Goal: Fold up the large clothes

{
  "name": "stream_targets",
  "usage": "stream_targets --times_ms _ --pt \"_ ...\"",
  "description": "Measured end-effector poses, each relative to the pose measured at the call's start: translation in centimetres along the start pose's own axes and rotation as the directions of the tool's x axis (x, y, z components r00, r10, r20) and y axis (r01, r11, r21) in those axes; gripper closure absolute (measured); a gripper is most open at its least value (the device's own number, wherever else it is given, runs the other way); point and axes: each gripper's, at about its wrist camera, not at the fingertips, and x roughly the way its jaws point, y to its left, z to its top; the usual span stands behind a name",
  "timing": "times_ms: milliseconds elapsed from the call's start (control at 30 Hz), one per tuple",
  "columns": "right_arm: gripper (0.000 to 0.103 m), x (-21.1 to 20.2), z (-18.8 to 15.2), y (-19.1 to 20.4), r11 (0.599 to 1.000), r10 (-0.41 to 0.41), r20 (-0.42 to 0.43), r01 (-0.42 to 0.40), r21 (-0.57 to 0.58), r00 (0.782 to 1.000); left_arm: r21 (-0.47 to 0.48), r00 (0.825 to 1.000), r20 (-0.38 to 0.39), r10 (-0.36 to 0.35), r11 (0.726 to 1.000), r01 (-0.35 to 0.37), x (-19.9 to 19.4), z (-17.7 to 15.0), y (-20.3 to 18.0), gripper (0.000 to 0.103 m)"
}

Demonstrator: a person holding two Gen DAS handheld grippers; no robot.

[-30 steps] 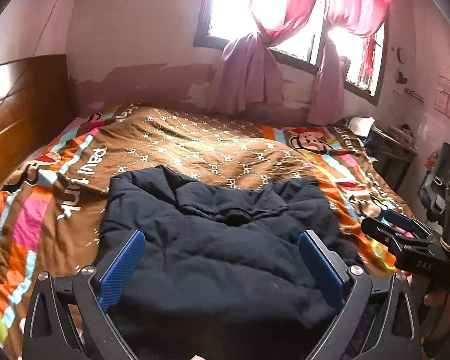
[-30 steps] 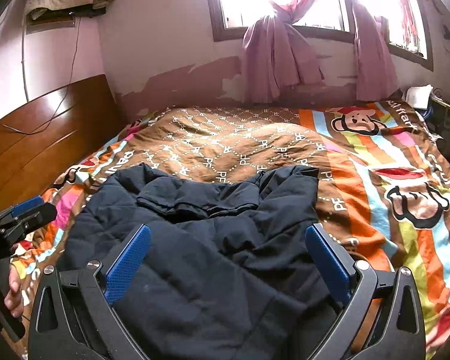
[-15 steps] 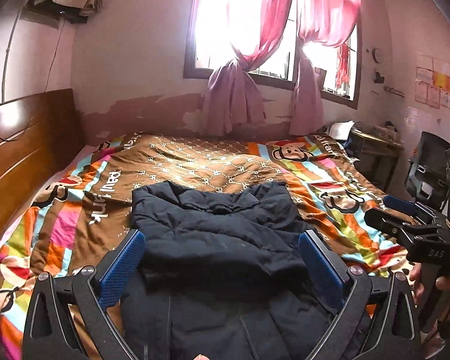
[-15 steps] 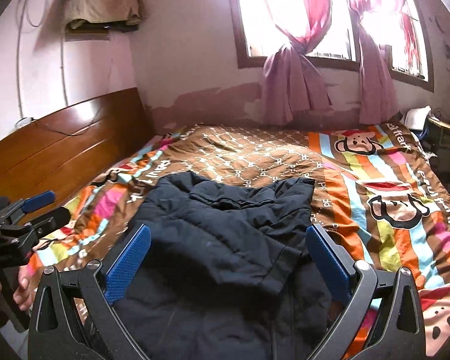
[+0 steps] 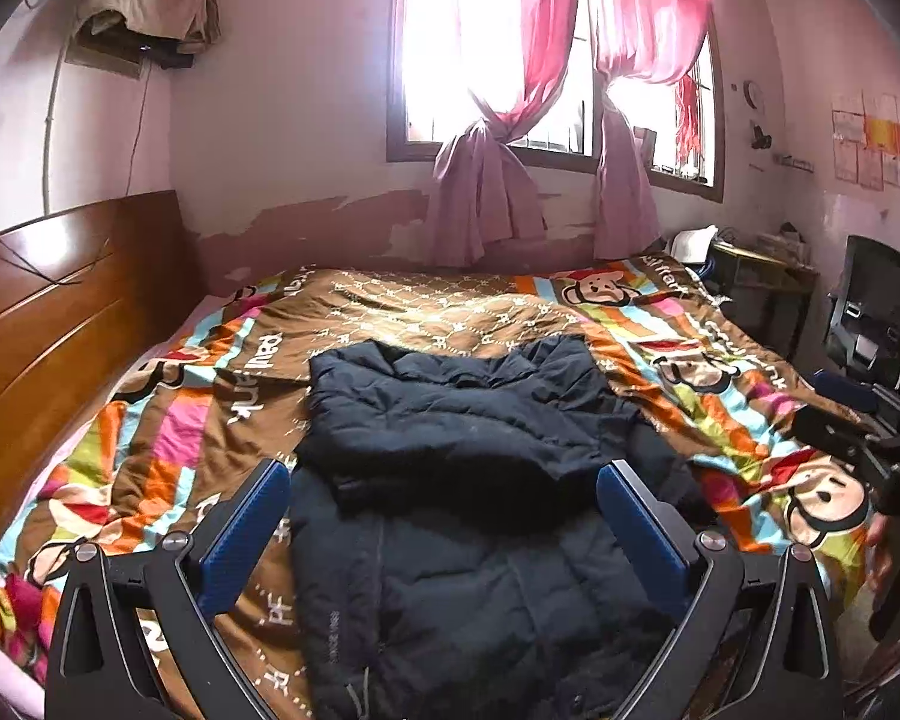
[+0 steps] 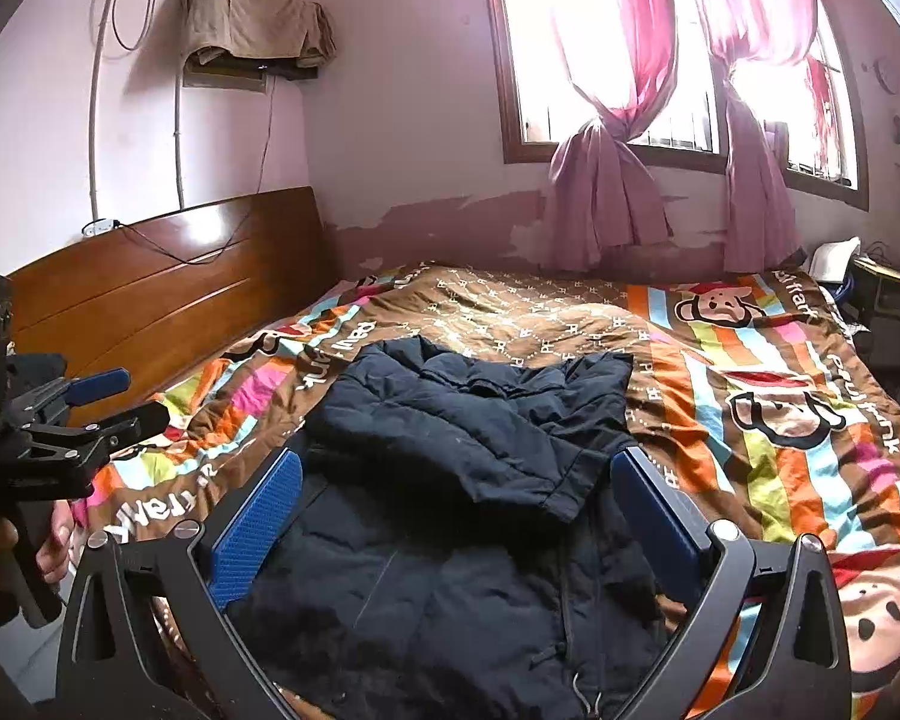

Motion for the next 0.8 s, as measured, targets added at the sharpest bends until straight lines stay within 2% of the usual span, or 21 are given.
stream_targets --times_ms 233,333,600,800 --pt "0.002 -0.8 -5.5 -0.7 0.999 -0.014 -0.076 0.011 -0.043 0.997 0.019 0.997 -0.073 -0.039 0.999 0.040 0.2 -5.6 1.3 0.000" --pt "0.002 -0.7 -7.7 -1.1 0.997 -0.043 -0.118 0.035 -0.069 0.992 0.045 0.994 -0.106 -0.031 0.998 0.036 0.6 -7.9 1.5 0.000" --pt "0.002 1.0 -13.6 -2.8 0.994 -0.091 -0.259 0.071 -0.083 0.961 0.039 0.983 -0.184 -0.029 0.999 0.037 1.7 -13.1 1.6 0.000" --pt "0.002 2.5 -17.3 -3.1 0.993 -0.115 -0.347 0.093 -0.079 0.931 0.122 0.965 -0.263 -0.011 0.992 0.044 3.1 -16.6 -0.7 0.000"
